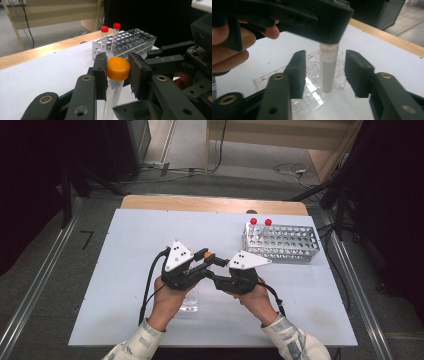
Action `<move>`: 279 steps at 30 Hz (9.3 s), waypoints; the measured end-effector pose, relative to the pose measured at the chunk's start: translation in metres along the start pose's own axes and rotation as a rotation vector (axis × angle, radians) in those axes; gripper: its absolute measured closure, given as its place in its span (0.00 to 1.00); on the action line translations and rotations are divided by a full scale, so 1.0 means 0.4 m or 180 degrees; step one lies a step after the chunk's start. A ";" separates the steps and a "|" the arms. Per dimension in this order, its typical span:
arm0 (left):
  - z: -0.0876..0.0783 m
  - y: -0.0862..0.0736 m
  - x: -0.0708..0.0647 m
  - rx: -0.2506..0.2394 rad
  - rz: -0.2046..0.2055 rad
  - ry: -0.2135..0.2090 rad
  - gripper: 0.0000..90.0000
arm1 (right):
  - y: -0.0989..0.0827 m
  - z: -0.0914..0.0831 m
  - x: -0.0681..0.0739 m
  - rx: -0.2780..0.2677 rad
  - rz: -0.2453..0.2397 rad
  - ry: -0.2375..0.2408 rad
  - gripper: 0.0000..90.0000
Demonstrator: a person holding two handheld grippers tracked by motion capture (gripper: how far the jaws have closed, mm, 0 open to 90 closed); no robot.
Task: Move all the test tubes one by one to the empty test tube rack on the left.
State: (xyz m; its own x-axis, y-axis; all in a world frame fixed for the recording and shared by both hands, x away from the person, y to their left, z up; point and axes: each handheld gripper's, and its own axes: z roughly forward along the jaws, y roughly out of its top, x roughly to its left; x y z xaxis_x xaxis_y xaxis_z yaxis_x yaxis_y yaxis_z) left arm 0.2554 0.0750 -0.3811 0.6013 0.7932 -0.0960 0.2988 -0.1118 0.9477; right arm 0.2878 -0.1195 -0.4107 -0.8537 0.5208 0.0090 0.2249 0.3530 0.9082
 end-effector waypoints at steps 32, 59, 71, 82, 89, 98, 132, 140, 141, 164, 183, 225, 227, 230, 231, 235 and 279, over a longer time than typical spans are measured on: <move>-0.025 -0.019 0.119 0.0010 -0.0218 0.0429 0.77 | 0.000 -0.004 -0.021 0.0015 0.0099 -0.0074 0.43; 0.004 -0.044 0.125 0.0302 -0.0223 0.0478 0.74 | -0.001 -0.003 -0.024 0.0032 0.0130 -0.0152 0.36; 0.003 -0.041 0.124 0.0247 -0.0296 0.0588 0.44 | -0.010 -0.006 -0.066 0.0045 0.0231 -0.0468 0.33; 0.002 -0.040 0.124 0.0214 -0.0314 0.0592 0.42 | -0.015 -0.018 -0.116 0.0026 0.0339 -0.0709 0.33; 0.002 -0.040 0.126 0.0227 -0.0311 0.0594 0.42 | -0.014 -0.050 -0.172 -0.0028 0.0369 -0.1034 0.33; 0.007 -0.041 0.124 0.0229 -0.0308 0.0595 0.42 | -0.032 -0.090 -0.275 0.0016 0.0547 -0.1612 0.34; 0.008 -0.044 0.124 0.0243 -0.0292 0.0591 0.42 | -0.097 0.009 -0.446 0.0222 0.0943 -0.2083 0.74; 0.009 -0.044 0.124 0.0256 -0.0312 0.0609 0.37 | -0.094 0.003 -0.446 0.0196 0.0979 -0.2093 0.79; 0.009 -0.043 0.125 0.0255 -0.0312 0.0617 0.36 | -0.092 0.000 -0.446 0.0177 0.0964 -0.2088 0.79; 0.012 -0.044 0.121 0.0279 -0.0318 0.0661 0.29 | 0.005 -0.132 -0.390 -0.0334 0.0806 -0.1984 0.79; 0.009 -0.042 0.116 0.0256 -0.0309 0.0662 0.29 | 0.018 -0.149 -0.265 -0.0203 0.0489 -0.1368 0.79; -0.014 0.000 -0.027 0.0016 -0.0038 -0.0281 0.57 | 0.021 -0.022 -0.001 0.0225 -0.0031 0.0007 0.79; -0.011 -0.001 -0.026 0.0041 -0.0019 -0.0266 0.61 | 0.020 -0.019 0.004 0.0236 -0.0037 0.0021 0.79; -0.008 -0.005 -0.024 0.0079 -0.0005 -0.0257 0.67 | 0.020 -0.018 0.006 0.0237 -0.0028 0.0044 0.79; -0.007 -0.005 -0.023 0.0084 -0.0003 -0.0254 0.68 | 0.020 -0.018 0.006 0.0240 -0.0019 0.0053 0.79; -0.003 -0.008 -0.023 0.0121 0.0017 -0.0250 0.72 | 0.018 -0.015 0.009 0.0246 -0.0031 0.0069 0.79; -0.092 0.020 0.102 0.0101 -0.0209 0.0086 0.77 | 0.015 -0.023 -0.035 0.0214 0.0149 0.0082 0.44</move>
State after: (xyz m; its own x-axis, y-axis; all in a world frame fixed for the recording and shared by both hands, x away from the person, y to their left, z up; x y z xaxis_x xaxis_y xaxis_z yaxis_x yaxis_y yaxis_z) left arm 0.2552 0.1284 -0.3662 0.5595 0.8153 -0.1491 0.3605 -0.0775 0.9295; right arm 0.2967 -0.1319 -0.4017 -0.8532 0.5179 0.0624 0.2951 0.3807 0.8764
